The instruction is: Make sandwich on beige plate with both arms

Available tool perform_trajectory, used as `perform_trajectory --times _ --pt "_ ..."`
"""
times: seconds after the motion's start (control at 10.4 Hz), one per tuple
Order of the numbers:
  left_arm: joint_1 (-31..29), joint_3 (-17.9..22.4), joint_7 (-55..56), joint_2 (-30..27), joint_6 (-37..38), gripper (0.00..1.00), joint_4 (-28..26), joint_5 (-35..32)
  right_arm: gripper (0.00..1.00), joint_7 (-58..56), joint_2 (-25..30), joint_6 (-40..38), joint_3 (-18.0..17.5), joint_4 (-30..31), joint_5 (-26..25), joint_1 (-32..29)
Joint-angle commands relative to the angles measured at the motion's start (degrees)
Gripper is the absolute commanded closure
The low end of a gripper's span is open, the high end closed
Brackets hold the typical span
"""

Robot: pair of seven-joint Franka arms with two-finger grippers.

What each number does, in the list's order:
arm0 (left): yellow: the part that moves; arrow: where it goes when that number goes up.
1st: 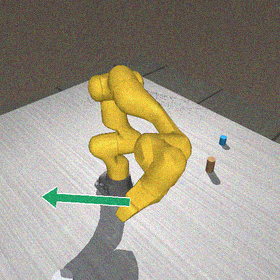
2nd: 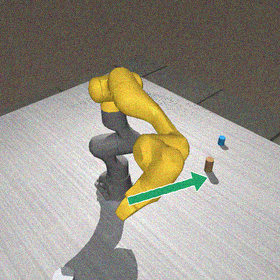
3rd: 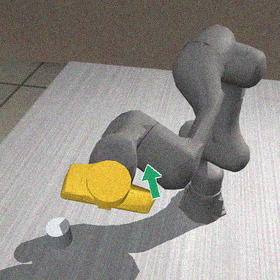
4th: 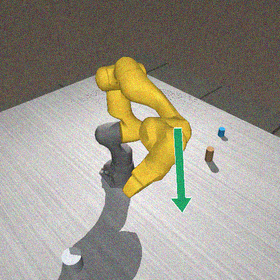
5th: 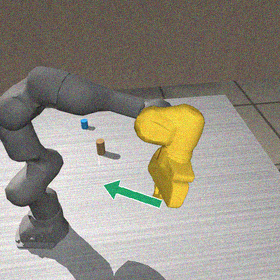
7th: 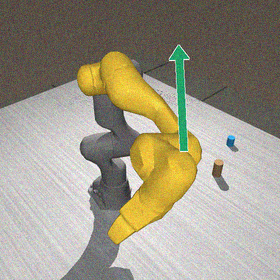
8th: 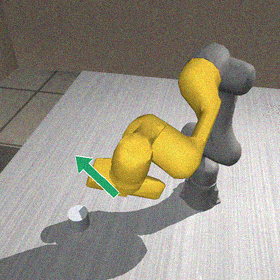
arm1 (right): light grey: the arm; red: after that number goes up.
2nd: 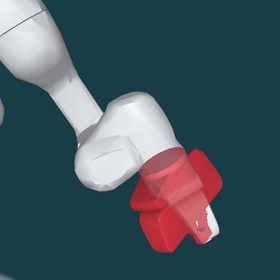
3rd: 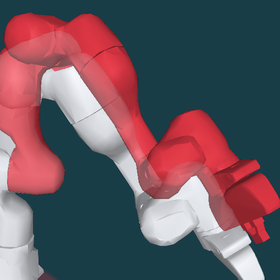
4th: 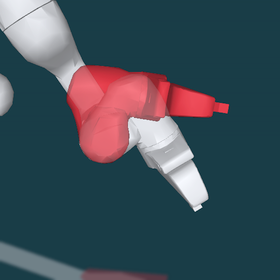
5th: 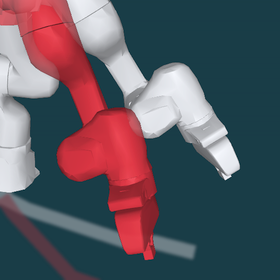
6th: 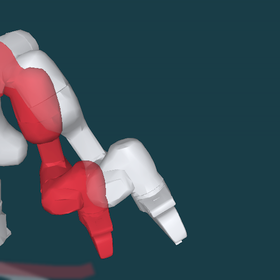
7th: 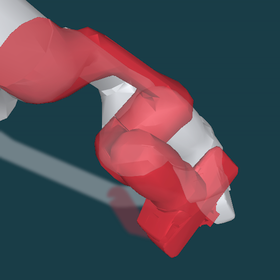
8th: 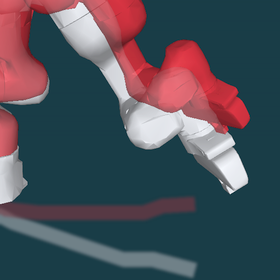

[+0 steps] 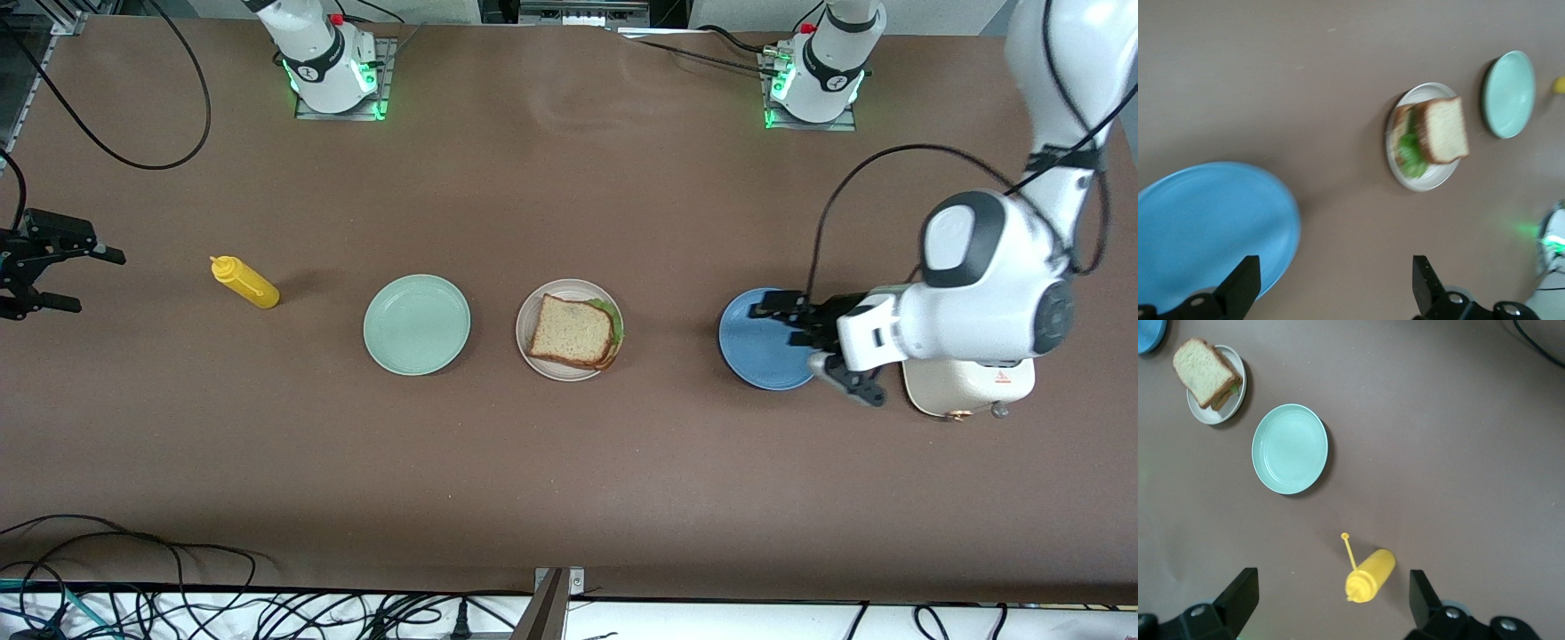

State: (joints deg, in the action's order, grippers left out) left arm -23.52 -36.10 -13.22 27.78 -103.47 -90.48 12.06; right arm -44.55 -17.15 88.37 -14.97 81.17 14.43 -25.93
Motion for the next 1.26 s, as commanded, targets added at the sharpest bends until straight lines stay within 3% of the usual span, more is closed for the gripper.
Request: perform_trajectory --times 0.0,0.19,0.29,0.39,0.58,0.68,0.87,0.97,1.16 --pt "-2.1 0.1 4.1 -7.0 7.6 0.0 0.0 -8.6 0.0 9.7 3.2 -0.6 -0.2 2.2 -3.7 1.8" --pt "-1.4 -0.5 12.1 -10.8 16.8 0.0 4.8 -16.5 0.0 19.3 5.4 0.1 -3.3 4.5 -8.6 2.3" --pt "0.7 -0.5 15.2 -15.3 17.0 0.0 4.9 -18.0 0.0 23.2 6.4 1.4 -5.7 5.8 -12.0 2.4" --pt "0.7 -0.8 17.6 -16.0 17.8 0.0 5.7 -18.0 0.0 26.4 8.2 3.4 -7.2 8.5 -14.5 2.3" --pt "1.1 0.1 17.9 -19.0 18.1 0.0 8.2 -18.1 0.0 28.3 14.8 12.6 -7.7 19.4 -16.4 2.3" --pt "4.0 3.1 17.9 -19.6 17.7 0.0 8.2 -17.8 0.0 28.5 16.9 16.2 -7.7 23.5 -16.4 2.3" --pt "16.8 19.9 17.2 -21.8 17.6 0.0 8.2 -14.9 0.0 36.5 16.7 16.7 -7.7 23.3 -16.4 2.3" --pt "18.1 22.0 17.1 -22.8 16.9 0.0 7.9 -13.9 0.0 39.3 16.4 16.7 -8.1 23.2 -16.4 2.3" --pt "20.6 25.3 17.1 -27.0 8.9 0.0 1.4 -13.7 0.0 39.2 15.2 16.8 -8.2 23.2 -16.5 2.4"
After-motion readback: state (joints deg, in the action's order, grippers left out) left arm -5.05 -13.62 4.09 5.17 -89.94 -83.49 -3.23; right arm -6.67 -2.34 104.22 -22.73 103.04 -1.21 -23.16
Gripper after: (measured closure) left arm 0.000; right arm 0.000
